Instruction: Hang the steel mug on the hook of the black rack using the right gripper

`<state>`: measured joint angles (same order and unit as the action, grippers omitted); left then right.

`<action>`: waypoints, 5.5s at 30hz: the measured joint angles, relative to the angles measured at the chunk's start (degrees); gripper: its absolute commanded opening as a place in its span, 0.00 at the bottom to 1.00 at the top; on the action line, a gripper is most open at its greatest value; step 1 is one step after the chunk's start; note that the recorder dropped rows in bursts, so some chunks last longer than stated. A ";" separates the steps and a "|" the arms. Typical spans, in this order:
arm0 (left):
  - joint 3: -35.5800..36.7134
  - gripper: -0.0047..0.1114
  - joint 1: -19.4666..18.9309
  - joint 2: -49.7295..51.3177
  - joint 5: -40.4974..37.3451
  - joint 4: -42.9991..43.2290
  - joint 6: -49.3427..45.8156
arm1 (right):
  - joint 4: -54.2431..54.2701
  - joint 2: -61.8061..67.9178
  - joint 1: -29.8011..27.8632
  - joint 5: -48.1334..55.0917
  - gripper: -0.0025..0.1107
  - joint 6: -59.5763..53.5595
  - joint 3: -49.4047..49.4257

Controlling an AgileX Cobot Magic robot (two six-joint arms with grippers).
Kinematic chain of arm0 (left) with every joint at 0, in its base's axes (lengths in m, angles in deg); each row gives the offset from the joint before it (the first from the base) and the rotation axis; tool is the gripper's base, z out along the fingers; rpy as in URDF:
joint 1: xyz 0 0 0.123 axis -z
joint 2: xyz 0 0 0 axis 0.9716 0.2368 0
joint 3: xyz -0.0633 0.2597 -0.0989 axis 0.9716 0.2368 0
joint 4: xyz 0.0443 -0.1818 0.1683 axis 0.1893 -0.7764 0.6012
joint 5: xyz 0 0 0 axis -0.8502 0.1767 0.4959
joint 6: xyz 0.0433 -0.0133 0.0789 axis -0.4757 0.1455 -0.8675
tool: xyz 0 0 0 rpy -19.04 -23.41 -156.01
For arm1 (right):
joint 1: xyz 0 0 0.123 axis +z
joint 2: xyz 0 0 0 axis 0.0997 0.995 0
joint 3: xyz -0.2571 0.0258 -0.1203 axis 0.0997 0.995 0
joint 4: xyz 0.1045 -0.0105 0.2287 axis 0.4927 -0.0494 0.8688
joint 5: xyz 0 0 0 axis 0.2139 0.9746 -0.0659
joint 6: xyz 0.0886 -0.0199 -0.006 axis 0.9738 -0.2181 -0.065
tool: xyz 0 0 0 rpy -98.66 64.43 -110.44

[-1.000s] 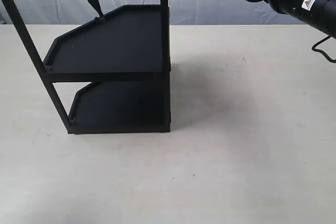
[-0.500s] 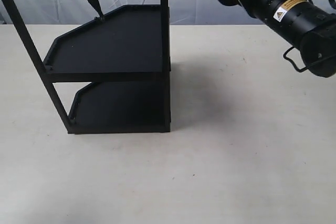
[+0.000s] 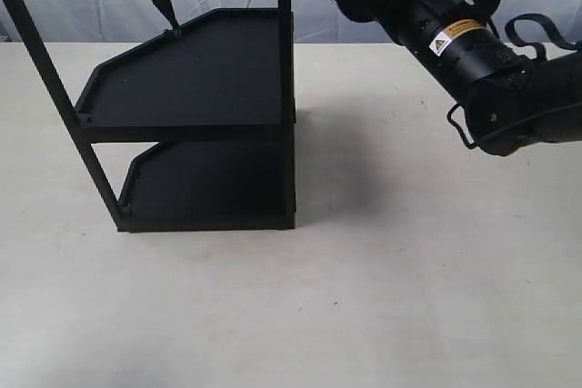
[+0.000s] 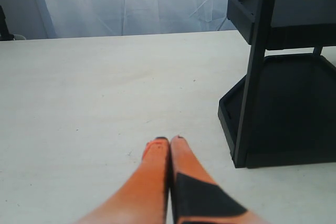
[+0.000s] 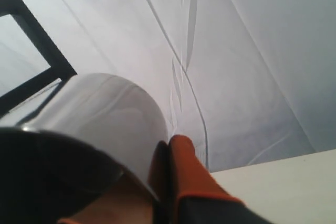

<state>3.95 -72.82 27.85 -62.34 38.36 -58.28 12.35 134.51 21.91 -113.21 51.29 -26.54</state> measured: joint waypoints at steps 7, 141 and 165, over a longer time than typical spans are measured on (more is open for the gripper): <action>0.00 0.04 0.00 0.00 0.00 0.00 0.00 | 2.08 2.11 0.88 -1.04 0.01 -0.23 -0.10; 0.00 0.04 0.00 0.00 0.00 1.02 0.00 | -16.88 -85.50 -12.06 64.73 0.02 -10.26 44.42; 0.00 0.04 0.00 0.00 0.00 1.27 0.00 | -4.05 -96.82 -12.06 66.06 0.02 -26.88 48.86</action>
<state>3.95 -72.82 27.85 -62.34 39.63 -58.28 8.29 37.69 9.84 -47.15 24.41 22.33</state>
